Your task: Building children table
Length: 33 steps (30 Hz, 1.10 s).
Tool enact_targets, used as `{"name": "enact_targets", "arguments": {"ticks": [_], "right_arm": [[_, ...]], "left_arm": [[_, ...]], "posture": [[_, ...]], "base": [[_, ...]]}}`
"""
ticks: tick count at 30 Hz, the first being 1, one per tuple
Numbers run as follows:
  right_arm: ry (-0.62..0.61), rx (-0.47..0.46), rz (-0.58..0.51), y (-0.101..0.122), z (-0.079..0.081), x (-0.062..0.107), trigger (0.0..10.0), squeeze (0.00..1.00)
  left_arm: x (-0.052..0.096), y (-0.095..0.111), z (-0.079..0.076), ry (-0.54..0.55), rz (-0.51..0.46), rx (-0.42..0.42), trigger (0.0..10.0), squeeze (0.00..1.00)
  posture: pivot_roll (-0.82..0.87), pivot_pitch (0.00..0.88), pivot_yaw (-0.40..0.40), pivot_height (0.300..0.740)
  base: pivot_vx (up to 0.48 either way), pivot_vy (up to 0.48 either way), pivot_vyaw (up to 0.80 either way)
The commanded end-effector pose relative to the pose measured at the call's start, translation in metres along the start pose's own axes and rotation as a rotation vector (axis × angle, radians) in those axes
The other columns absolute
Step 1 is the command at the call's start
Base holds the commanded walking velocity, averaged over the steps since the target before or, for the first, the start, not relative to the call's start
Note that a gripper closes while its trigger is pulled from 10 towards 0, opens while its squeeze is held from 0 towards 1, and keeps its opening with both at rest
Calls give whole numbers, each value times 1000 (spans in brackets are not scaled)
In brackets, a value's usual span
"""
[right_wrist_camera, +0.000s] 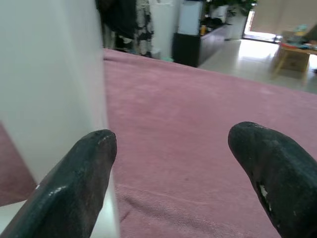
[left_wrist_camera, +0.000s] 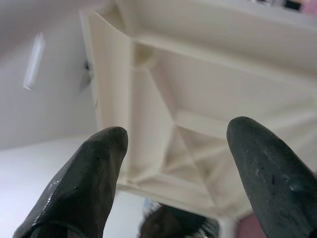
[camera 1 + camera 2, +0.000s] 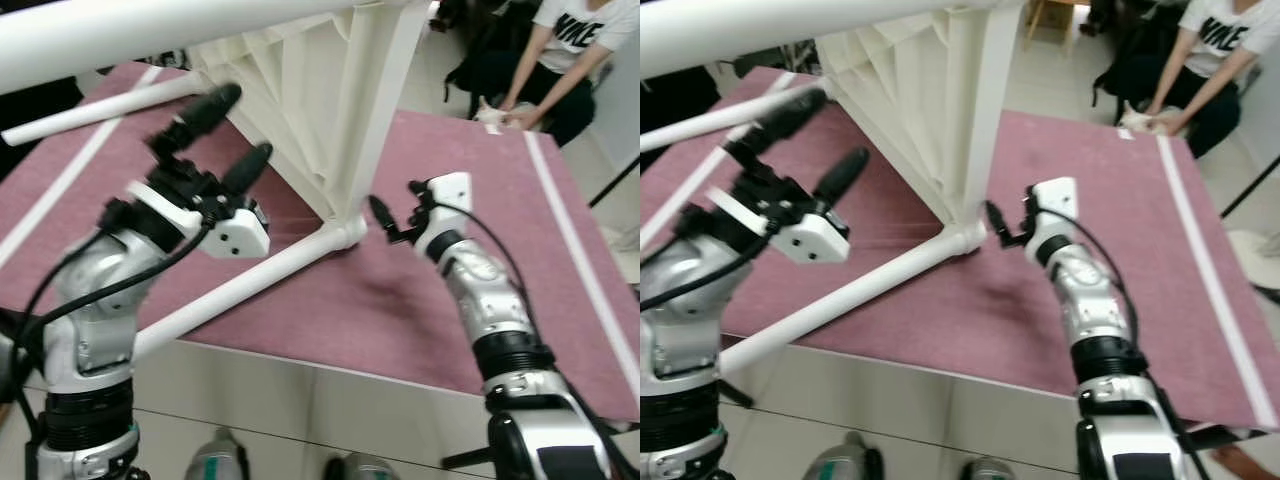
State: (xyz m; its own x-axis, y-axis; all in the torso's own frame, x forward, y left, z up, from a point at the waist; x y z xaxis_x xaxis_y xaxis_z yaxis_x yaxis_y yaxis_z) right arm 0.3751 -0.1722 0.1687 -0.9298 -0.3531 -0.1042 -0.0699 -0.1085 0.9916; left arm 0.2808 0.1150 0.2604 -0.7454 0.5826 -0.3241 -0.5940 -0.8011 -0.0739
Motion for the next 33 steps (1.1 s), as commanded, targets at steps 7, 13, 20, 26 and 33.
{"name": "enact_targets", "arguments": {"ticks": [7,13,20,26,33], "right_arm": [[399,65,131,-18,61,37,10000,0],[406,89,135,-18,64,45,10000,0],[46,129,-40,10,32,-8,10000,0],[26,130,-27,8,44,-24,10000,0],[-25,128,-22,6,45,-36,10000,0]], "left_arm": [[3,-4,17,336,82,47,10000,0],[-1,2,13,325,78,78,10000,0],[-7,7,11,332,78,110,10000,0],[-10,9,12,337,78,128,10000,0],[-12,12,11,334,70,145,10000,0]], "posture": [[91,0,12,740],[85,0,19,740],[90,0,33,740],[89,0,47,740],[88,0,52,740]], "base": [[0,0,0],[0,0,0],[0,0,0],[0,0,0],[0,0,0]]}}
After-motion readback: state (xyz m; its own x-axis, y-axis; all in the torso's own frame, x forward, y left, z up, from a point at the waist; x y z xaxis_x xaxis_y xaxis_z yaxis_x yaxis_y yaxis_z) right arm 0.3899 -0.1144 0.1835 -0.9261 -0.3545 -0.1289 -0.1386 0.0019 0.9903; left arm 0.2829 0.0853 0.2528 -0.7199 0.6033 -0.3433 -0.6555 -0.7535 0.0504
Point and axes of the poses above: a point about 5 cm out from each wrist's last joint towards the gripper, its own x axis pointing back from the gripper into the wrist, its own y axis along the axis of the wrist's last joint, z = x × y, the point moved 3 cm from there along -x, pointing out of the wrist towards the gripper, and after that the axes turned 12 degrees about -x, right-handed, at the moved point
